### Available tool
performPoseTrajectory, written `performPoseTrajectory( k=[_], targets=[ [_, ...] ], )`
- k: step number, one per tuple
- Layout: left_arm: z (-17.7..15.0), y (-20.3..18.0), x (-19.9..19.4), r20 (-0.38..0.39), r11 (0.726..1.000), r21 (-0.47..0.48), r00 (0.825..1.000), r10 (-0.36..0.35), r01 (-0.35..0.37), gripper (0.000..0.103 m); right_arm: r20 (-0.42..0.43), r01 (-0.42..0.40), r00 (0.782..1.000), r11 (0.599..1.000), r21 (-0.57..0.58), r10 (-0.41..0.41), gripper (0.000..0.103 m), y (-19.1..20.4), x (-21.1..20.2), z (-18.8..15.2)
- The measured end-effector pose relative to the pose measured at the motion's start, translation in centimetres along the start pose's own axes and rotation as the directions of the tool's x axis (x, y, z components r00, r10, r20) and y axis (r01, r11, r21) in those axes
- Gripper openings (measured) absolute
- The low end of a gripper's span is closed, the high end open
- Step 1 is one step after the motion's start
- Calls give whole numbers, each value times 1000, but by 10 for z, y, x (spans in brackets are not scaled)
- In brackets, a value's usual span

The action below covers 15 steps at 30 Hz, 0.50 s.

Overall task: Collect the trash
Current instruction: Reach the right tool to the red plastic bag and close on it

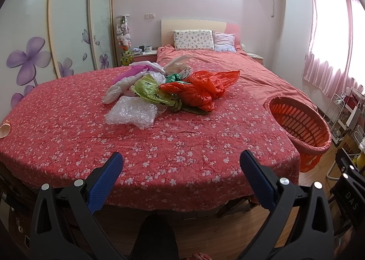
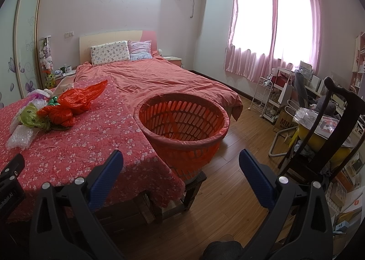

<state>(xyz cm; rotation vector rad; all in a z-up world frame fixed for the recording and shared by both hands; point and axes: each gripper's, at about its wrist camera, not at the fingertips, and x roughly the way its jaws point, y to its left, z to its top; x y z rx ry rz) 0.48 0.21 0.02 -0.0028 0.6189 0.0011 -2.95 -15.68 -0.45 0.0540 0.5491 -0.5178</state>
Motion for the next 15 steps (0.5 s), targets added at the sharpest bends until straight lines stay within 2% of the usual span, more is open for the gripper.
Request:
performPoseTrajectory(
  k=[6, 15],
  targets=[
    [11, 14, 18, -15, 999, -31, 999, 30, -30, 101, -17, -36, 999, 999, -5, 36, 99, 14, 15, 7],
    [32, 69, 58, -51, 987, -123, 994, 99, -105, 101, -38, -165, 986, 986, -17, 165, 99, 64, 49, 33]
  ],
)
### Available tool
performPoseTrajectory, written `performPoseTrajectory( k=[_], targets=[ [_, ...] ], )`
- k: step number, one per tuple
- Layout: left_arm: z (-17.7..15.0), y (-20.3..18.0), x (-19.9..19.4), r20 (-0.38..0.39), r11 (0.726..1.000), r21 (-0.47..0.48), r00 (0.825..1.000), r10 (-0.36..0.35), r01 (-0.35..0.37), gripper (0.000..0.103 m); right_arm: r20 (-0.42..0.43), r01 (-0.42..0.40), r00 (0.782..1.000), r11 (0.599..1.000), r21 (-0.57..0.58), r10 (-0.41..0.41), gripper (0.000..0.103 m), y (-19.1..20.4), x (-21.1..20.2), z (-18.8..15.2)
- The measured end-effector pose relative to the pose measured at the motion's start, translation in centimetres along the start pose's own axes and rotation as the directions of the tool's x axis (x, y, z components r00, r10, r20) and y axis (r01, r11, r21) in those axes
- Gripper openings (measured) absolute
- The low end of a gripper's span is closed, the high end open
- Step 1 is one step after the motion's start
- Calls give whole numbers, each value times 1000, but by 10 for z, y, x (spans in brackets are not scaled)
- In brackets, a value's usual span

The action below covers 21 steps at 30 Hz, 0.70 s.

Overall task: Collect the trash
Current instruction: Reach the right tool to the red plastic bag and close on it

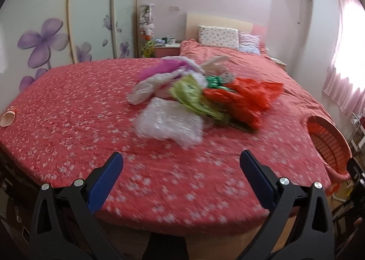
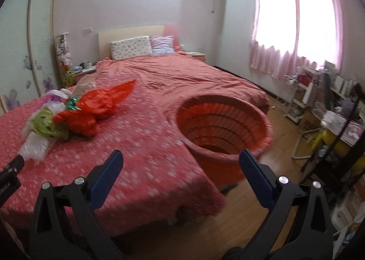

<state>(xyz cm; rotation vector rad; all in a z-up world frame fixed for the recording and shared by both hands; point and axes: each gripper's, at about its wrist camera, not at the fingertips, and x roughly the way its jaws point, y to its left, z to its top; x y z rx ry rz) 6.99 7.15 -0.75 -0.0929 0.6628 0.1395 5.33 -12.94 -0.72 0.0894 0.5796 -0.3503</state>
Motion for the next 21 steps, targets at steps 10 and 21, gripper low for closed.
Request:
performPoseTrajectory(
  k=[10, 21],
  targets=[
    [40, 57, 43, -9, 998, -46, 999, 50, -51, 101, -8, -146, 989, 989, -20, 146, 99, 66, 64, 55],
    [83, 100, 104, 12, 996, -42, 997, 73, -72, 101, -134, -256, 958, 967, 8, 255, 81, 129, 162, 86]
  ],
)
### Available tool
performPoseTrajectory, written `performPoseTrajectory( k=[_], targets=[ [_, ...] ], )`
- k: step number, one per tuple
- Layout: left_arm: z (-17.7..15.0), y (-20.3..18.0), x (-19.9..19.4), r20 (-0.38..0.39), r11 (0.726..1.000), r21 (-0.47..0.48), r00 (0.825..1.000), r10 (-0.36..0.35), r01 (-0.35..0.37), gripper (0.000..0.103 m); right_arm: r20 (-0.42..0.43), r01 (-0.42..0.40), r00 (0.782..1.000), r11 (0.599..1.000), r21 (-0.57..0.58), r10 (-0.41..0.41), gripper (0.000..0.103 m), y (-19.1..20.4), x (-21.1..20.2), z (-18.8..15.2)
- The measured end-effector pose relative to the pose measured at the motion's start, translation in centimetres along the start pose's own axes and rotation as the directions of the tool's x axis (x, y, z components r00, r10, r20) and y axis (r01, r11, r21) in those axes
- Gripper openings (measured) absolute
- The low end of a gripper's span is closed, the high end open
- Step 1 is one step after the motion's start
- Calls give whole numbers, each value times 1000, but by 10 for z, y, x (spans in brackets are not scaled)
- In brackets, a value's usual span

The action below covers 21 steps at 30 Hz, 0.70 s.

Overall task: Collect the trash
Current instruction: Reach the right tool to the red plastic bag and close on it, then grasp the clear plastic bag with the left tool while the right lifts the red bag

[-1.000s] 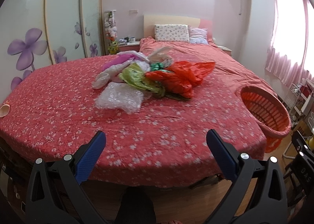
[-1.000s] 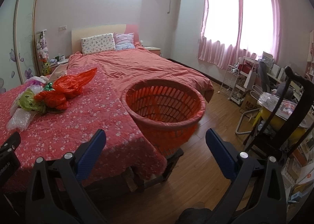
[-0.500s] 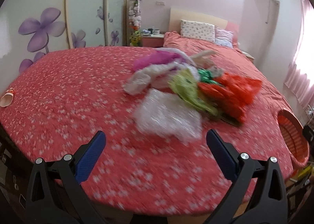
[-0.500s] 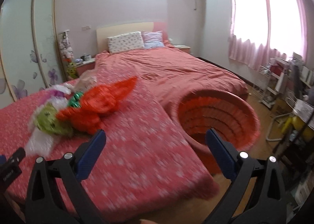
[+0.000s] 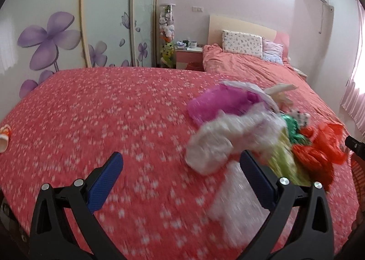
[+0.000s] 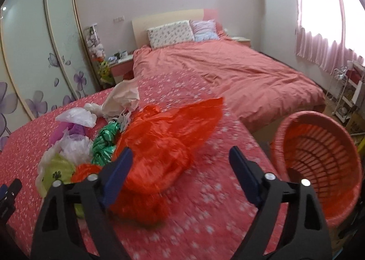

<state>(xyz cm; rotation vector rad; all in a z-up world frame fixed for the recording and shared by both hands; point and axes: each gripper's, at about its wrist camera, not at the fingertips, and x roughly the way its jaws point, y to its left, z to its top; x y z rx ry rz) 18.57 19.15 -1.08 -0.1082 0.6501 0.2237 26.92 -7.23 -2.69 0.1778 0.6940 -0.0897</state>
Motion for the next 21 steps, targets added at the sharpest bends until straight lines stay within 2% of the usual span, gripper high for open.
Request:
performPoseTrajectory(
  k=[5, 9, 13, 17, 21],
  targets=[
    [12, 0, 28, -36, 999, 9, 998, -45, 45, 99, -35, -40, 999, 999, 7, 40, 72, 12, 23, 3],
    [16, -8, 43, -62, 997, 38, 996, -70, 72, 88, -74, -43, 996, 999, -20, 42, 67, 20, 38, 3],
    [18, -14, 52, -90, 988, 46, 986, -141, 146, 85, -125, -42, 992, 998, -38, 37, 50, 17, 52, -3],
    [21, -24, 65, -124, 984, 86, 982, -144, 155, 75, -118, -41, 992, 999, -27, 37, 34, 8, 53, -5],
    [22, -26, 77, -167, 982, 83, 974, -156, 171, 67, -105, -43, 994, 999, 5, 43, 26, -9, 50, -4]
  ],
)
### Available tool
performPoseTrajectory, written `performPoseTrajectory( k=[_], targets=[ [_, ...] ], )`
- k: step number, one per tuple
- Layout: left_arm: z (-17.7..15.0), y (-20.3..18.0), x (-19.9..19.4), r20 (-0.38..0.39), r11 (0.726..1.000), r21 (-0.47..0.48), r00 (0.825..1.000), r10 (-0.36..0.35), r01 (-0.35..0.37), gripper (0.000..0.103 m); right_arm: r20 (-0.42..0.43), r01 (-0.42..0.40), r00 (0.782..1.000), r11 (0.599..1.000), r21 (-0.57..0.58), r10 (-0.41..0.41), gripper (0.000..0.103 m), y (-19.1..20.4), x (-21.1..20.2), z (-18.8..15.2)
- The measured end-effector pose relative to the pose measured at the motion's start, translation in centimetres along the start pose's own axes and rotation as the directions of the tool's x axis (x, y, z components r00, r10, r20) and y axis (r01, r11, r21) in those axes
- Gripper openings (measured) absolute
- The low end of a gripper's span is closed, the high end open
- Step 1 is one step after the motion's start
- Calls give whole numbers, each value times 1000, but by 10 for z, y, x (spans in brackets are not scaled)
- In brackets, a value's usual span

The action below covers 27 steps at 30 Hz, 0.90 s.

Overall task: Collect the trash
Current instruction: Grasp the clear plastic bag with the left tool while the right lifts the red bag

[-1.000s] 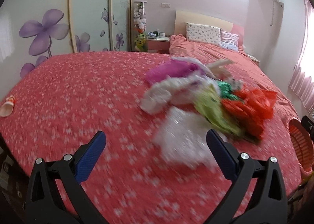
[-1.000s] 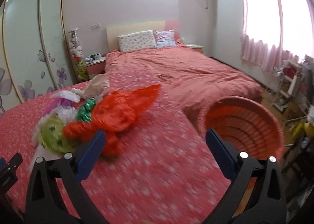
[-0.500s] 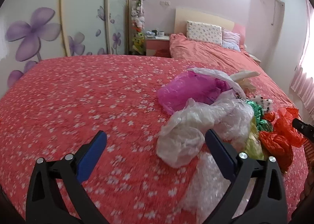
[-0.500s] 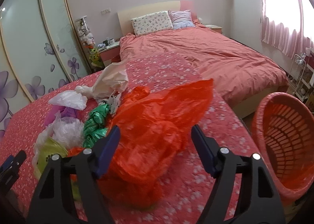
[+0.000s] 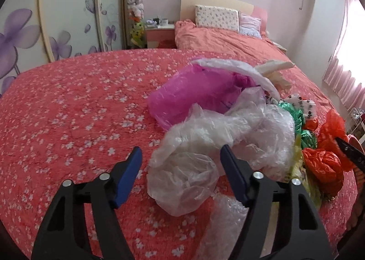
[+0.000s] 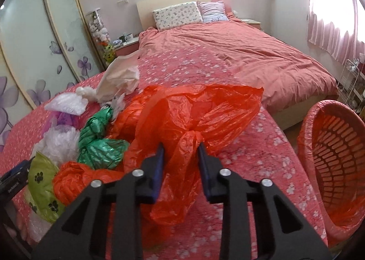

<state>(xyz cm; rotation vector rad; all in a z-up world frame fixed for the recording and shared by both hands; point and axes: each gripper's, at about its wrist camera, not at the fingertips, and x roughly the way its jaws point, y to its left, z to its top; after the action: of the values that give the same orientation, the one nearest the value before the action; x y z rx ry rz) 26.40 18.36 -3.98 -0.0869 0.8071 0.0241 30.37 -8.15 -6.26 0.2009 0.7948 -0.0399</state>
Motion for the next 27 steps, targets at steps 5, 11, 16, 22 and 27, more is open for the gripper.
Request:
performPoseTrajectory(
  k=[5, 11, 16, 22, 27],
  targets=[
    [-3, -4, 8, -29, 1000, 9, 1000, 1, 0, 67, -8, -3, 1000, 1000, 16, 3, 38, -9, 6, -1],
    [-6, -8, 4, -22, 999, 21, 999, -32, 33, 44, 2, 0, 1000, 1000, -28, 0, 20, 2, 7, -3],
    [-5, -7, -3, 9, 998, 26, 999, -51, 51, 31, 15, -13, 1000, 1000, -14, 13, 14, -1, -4, 0],
    [0, 2, -20, 45, 999, -3, 998, -48, 48, 30, 50, -22, 999, 1000, -17, 23, 13, -6, -25, 1],
    [4, 5, -42, 83, 999, -12, 996, -38, 39, 30, 86, -32, 996, 999, -30, 34, 13, -7, -48, 2]
  ],
)
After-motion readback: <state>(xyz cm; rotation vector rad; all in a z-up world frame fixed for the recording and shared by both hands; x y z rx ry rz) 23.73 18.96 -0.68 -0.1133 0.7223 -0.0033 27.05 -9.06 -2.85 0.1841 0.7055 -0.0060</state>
